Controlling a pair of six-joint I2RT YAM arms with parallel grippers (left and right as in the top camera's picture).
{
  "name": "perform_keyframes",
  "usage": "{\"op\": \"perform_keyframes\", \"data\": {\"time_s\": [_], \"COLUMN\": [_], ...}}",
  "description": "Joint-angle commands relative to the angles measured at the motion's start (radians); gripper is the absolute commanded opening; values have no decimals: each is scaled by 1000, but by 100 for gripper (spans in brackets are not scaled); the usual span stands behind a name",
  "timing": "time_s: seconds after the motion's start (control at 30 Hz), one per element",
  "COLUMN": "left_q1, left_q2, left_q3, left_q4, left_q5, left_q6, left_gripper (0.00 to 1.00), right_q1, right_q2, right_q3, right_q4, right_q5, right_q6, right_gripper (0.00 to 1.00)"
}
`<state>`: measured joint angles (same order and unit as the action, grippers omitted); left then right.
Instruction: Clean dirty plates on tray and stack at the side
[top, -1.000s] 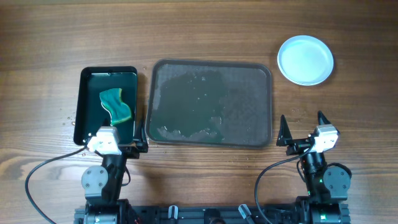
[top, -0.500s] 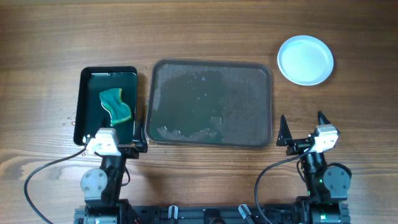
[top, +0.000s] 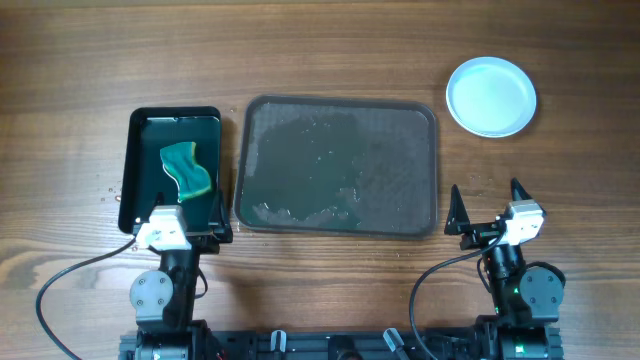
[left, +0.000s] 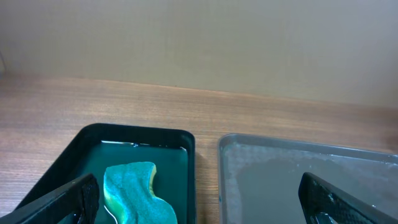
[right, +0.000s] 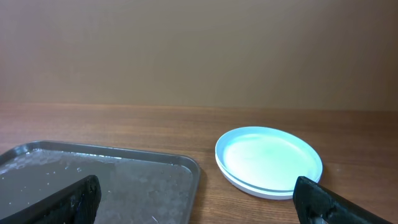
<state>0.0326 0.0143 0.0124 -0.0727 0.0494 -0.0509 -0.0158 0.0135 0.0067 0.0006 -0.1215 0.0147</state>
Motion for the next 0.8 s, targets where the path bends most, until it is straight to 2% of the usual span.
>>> {"op": "perform_keyframes", "data": {"time_s": [0.0,0.77], "left_q1": [-7,-8], "left_q2": [-11,-11], "left_q3": [-7,-7], "left_q4": [-6,-3], "left_q5": [-10,-32], "left_q6": [73,73], "left_gripper": [100,100], "right_q1": [4,4], "right_q2": [-9,-9], "right_q3": [-2,-2], "right_q4": [5,5], "right_q5": [21,21], "right_q6": [11,12], "right_gripper": [100,100]}}
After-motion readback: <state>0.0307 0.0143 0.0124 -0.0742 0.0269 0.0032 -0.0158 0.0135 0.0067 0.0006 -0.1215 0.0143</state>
